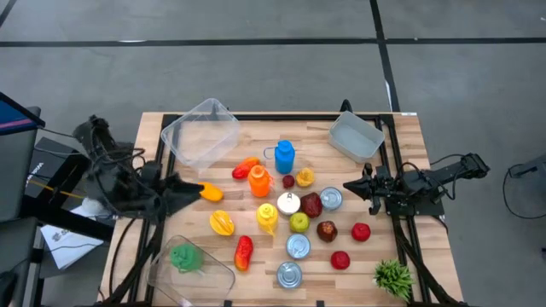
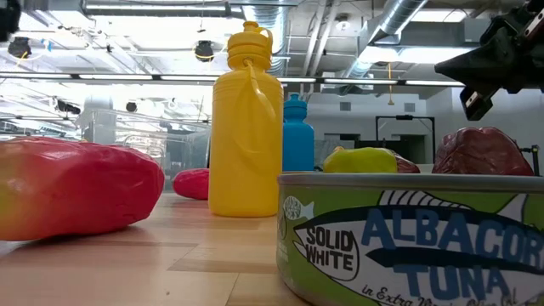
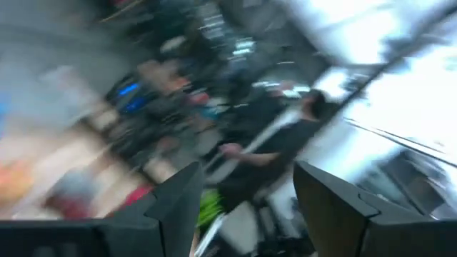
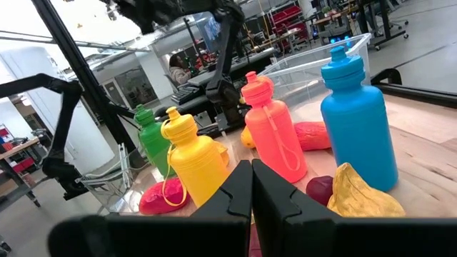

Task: Pick & Place Food Item
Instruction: Put the yellow water bottle into the transparent bin

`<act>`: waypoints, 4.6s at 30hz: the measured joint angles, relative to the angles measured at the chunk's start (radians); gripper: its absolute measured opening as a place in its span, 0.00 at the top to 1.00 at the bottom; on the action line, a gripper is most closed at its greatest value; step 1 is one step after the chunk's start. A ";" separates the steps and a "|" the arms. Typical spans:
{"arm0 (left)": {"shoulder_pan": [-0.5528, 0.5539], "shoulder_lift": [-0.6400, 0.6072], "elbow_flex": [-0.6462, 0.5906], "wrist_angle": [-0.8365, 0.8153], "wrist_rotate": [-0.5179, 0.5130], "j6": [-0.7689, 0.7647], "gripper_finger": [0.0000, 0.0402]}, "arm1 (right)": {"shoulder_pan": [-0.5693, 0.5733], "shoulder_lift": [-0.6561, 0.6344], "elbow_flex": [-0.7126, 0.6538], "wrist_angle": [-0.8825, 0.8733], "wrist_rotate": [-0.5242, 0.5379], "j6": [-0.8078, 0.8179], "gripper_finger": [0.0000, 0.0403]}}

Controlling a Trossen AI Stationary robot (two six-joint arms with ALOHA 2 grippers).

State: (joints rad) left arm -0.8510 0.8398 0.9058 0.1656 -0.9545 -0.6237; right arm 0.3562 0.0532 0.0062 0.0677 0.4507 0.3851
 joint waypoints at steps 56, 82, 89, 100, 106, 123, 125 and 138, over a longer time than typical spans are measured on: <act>0.652 0.779 0.542 -0.893 0.971 0.620 0.30 | 0.000 0.018 0.000 0.000 -0.004 -0.003 1.00; 0.673 0.768 0.449 -0.770 0.988 0.651 0.49 | 0.000 0.054 0.000 0.000 -0.005 0.000 1.00; 0.673 0.768 0.449 -0.771 0.987 0.665 0.68 | 0.000 0.054 0.000 0.000 -0.005 0.000 1.00; 0.673 0.767 0.449 -0.772 0.984 0.665 0.90 | 0.000 0.054 0.000 0.000 -0.005 0.000 1.00; 0.672 0.748 0.448 -0.732 0.985 0.663 0.87 | 0.000 0.054 0.000 0.000 -0.005 0.000 1.00; 0.532 0.366 0.465 -0.695 0.981 0.242 0.89 | 0.000 0.058 0.000 0.000 -0.004 0.000 1.00; 0.483 0.331 0.465 -0.688 0.980 0.151 0.89 | 0.000 0.058 0.000 0.000 -0.004 0.000 1.00; 0.072 0.258 0.466 -0.674 0.785 -0.425 0.90 | 0.000 0.058 0.000 0.000 -0.004 0.000 1.00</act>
State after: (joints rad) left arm -0.7794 1.0981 1.3720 -0.5087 -0.1698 -1.0492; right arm 0.3561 0.1110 0.0063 0.0677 0.4465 0.3851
